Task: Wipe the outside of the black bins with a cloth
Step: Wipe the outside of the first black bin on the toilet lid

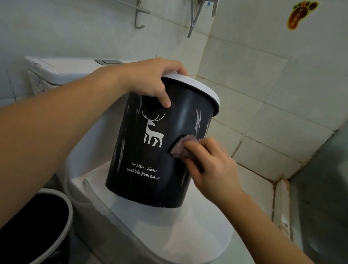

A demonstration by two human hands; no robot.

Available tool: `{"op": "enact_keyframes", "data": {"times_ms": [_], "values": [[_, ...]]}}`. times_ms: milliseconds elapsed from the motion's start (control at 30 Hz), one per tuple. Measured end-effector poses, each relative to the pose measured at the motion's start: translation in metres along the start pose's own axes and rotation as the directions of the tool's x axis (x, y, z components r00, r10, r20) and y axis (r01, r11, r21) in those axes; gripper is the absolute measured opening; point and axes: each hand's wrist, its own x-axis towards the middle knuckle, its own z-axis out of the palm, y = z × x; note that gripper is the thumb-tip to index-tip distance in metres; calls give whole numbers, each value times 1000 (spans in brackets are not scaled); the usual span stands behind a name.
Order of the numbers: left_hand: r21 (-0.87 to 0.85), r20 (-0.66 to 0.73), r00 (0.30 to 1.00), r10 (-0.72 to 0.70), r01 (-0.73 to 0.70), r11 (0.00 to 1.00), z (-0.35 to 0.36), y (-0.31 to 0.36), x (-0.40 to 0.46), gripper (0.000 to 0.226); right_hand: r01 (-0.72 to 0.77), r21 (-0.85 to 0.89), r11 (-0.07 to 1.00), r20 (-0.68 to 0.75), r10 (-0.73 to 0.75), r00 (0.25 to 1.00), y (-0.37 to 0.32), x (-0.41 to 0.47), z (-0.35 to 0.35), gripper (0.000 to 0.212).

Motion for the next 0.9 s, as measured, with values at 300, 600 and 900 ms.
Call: {"op": "enact_keyframes", "data": {"times_ms": [300, 600, 900], "values": [[-16, -119, 993, -6, 4, 1000, 14, 6, 1, 61, 125, 71, 990, 86, -131, 988, -2, -39, 4, 22], [-67, -74, 997, 20, -25, 997, 5, -2, 0, 68, 27, 194, 981, 72, -42, 997, -1, -43, -2, 40], [153, -41, 999, -31, 37, 987, 10, 12, 15, 59, 22, 165, 986, 89, -37, 995, -4, -45, 2, 39]]}}
